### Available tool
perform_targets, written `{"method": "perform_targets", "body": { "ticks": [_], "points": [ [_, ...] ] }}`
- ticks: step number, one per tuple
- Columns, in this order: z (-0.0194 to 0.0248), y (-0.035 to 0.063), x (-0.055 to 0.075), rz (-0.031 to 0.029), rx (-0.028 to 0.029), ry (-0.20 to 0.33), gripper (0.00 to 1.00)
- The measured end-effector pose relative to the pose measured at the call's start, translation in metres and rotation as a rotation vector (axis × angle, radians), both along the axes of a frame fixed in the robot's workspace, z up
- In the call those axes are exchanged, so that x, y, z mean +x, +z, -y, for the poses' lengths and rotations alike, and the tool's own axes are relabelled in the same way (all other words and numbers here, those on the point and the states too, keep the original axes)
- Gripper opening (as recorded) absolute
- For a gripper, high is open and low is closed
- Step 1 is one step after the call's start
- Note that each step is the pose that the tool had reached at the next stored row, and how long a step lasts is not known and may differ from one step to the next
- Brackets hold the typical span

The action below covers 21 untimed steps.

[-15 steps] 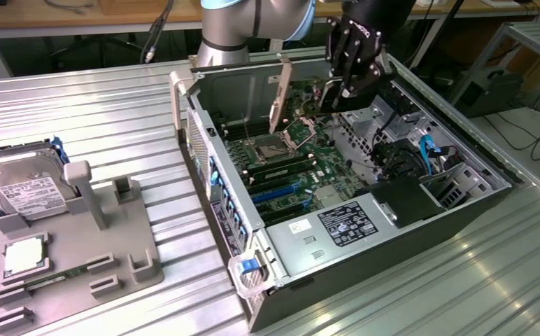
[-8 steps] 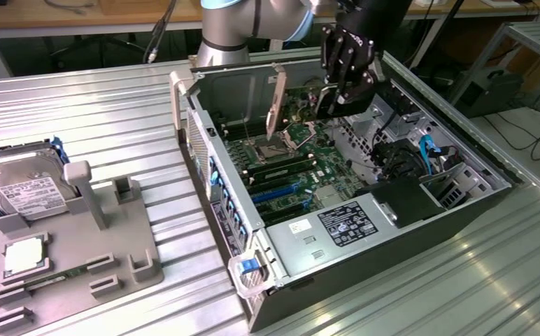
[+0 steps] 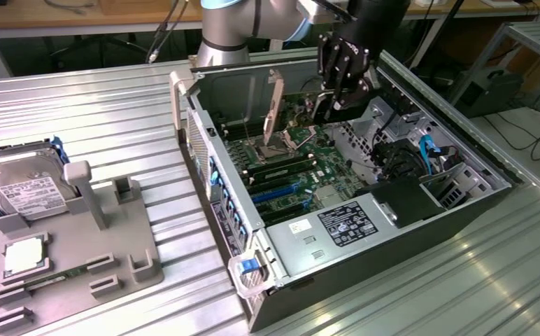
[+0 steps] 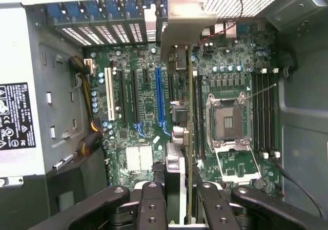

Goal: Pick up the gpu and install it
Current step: 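Insert the gpu into the slot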

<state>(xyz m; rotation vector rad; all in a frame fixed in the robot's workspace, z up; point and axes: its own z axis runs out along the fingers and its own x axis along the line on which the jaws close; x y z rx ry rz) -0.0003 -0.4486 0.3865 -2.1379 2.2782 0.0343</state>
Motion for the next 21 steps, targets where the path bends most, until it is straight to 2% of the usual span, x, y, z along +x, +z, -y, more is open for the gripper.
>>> {"method": "perform_targets", "body": {
  "ticks": [6,10,15,21],
  "points": [
    [0.0,-0.0032,0.0,-0.0001,0.0,0.048,0.28],
    [-0.0001,-0.0061,-0.001,0.0,0.0,0.054,0.28],
    [-0.0044,-0.0135,-0.005,0.0021,-0.001,0.059,0.28],
    [-0.0059,-0.0264,-0.008,0.0027,-0.0011,0.084,0.28]
  ]
}}
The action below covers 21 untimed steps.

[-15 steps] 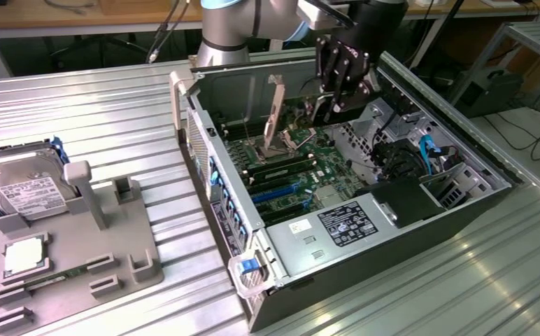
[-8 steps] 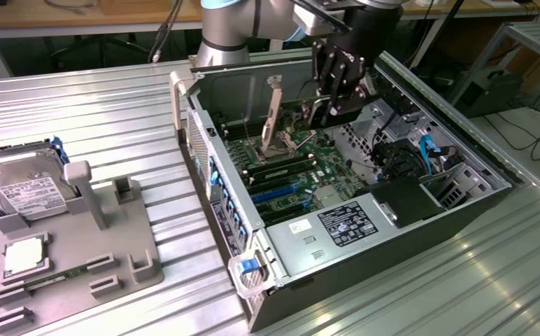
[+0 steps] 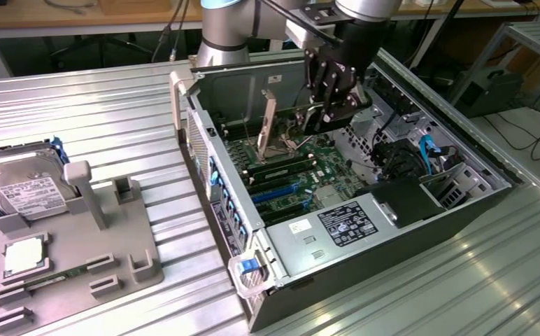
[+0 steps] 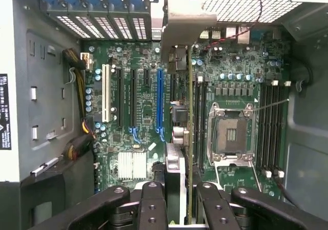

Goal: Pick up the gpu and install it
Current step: 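Insert the gpu into the slot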

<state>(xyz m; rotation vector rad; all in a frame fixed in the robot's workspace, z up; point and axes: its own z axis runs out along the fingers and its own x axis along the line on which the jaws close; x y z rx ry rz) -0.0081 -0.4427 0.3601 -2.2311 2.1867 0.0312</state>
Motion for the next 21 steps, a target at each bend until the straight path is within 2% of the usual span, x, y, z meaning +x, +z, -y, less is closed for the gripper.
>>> {"method": "perform_targets", "body": {
  "ticks": [2,3,5,6,7,14,21],
  "points": [
    [0.0,-0.0015,-0.002,0.001,-0.0001,0.002,0.28],
    [0.0,-0.0019,-0.004,0.004,-0.0001,0.002,0.28],
    [0.0,-0.0028,-0.007,0.0214,-0.0002,0.003,0.28],
    [0.0,-0.0037,-0.009,0.0267,0.0001,0.003,0.28],
    [0.0,-0.0048,-0.011,0.0293,0.0002,0.003,0.28],
    [-0.0007,-0.0179,-0.016,0.0298,-0.0005,-0.022,0.28],
    [-0.0005,-0.0234,-0.021,0.0298,-0.0006,-0.026,0.28]
  ]
}}
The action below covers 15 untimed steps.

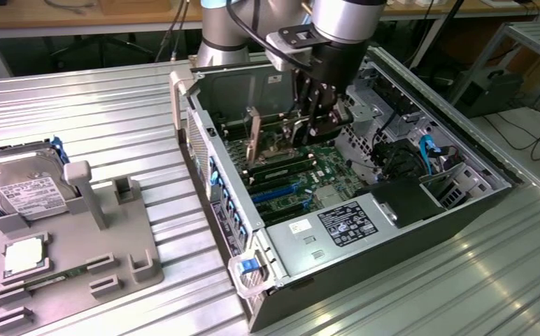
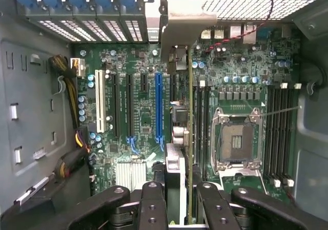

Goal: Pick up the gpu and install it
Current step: 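Insert the gpu into the slot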

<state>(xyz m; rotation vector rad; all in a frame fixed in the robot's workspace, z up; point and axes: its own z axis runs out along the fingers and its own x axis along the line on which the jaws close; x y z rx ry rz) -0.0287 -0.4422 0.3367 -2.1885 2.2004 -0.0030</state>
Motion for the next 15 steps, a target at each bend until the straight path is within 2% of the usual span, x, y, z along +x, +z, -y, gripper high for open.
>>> {"method": "perform_targets", "body": {
  "ticks": [3,7,12,15],
  "points": [
    [0.0002,-0.0021,-0.003,-0.0001,-0.0001,-0.001,0.28],
    [0.0043,-0.0053,-0.003,0.0,0.0001,-0.002,0.28],
    [0.0044,-0.014,-0.01,0.0,0.0001,-0.008,0.28],
    [0.0044,-0.021,-0.01,0.0,0.0002,-0.033,0.28]
  ]
}}
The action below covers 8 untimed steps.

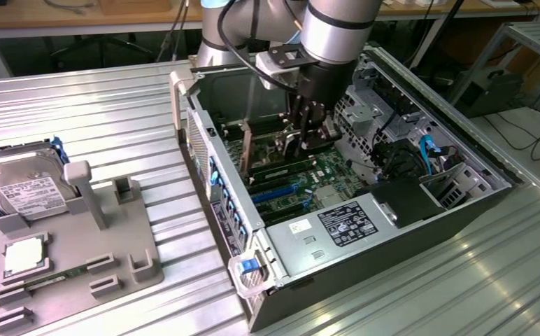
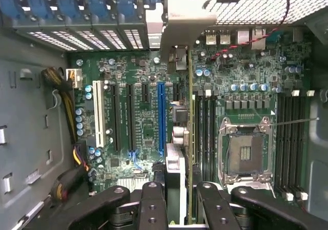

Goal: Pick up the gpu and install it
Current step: 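Insert the gpu into the slot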

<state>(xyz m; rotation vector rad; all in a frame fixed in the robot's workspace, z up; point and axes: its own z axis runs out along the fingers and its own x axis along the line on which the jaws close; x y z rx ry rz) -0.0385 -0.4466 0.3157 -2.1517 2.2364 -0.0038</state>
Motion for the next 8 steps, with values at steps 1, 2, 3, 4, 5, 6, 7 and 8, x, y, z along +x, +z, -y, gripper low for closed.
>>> {"method": "perform_targets", "body": {
  "ticks": [1,2,3,4,5,6,7,8],
  "points": [
    [0.0,-0.0026,0.0,-0.0001,-0.0002,-0.008,0.28],
    [0.0004,-0.0037,0.0,-0.0002,-0.0003,-0.008,0.28],
    [0.002,-0.0043,0.0,-0.0006,-0.0005,-0.008,0.28],
    [0.0048,-0.0048,0.0,-0.0005,0.0001,-0.008,0.28],
    [0.0082,-0.0053,0.0,-0.0005,0.0008,-0.008,0.28],
    [0.0117,-0.0056,0.0,-0.0005,0.0014,-0.008,0.28],
    [0.014,-0.0061,0.0,-0.0006,0.0019,-0.008,0.28],
    [0.0152,-0.007,0.0,-0.0006,0.003,-0.008,0.28]
  ]
}}
